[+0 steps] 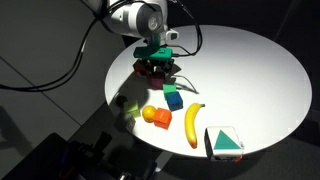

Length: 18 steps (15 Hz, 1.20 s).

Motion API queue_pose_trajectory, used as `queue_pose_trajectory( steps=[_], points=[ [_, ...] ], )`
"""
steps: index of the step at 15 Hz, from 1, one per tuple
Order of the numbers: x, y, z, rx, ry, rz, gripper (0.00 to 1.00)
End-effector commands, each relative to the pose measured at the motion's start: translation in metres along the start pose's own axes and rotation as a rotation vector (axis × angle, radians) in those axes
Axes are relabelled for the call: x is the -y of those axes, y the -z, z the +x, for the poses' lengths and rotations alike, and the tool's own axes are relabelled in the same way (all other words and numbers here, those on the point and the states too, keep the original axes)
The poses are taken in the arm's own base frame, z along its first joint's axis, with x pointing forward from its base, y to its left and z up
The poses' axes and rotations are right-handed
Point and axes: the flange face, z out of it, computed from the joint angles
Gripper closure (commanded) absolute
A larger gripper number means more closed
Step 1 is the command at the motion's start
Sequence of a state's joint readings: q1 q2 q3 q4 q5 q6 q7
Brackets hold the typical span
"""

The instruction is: Pick up the maroon block and put it on the lime green block

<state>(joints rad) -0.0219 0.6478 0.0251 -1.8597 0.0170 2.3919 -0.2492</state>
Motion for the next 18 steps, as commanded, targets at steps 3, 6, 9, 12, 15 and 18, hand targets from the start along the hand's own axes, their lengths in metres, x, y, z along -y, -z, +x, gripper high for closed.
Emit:
queue_pose_trajectory(
  steps=[3,6,9,12,15,18],
  points=[
    [0.001,0.029,-0.009,0.029,-0.004,-0.02,0.69],
    [0.002,0.04,-0.012,0.029,-0.012,-0.026,0.69],
    [0.002,0.05,-0.016,0.026,-0.022,-0.034,0.69],
    [0.002,0.059,-0.023,0.022,-0.045,-0.035,0.69],
    [-0.001,0.064,-0.033,0.027,-0.113,-0.046,0.69],
    [-0.008,0.063,-0.043,0.047,-0.181,-0.06,0.69]
  ],
)
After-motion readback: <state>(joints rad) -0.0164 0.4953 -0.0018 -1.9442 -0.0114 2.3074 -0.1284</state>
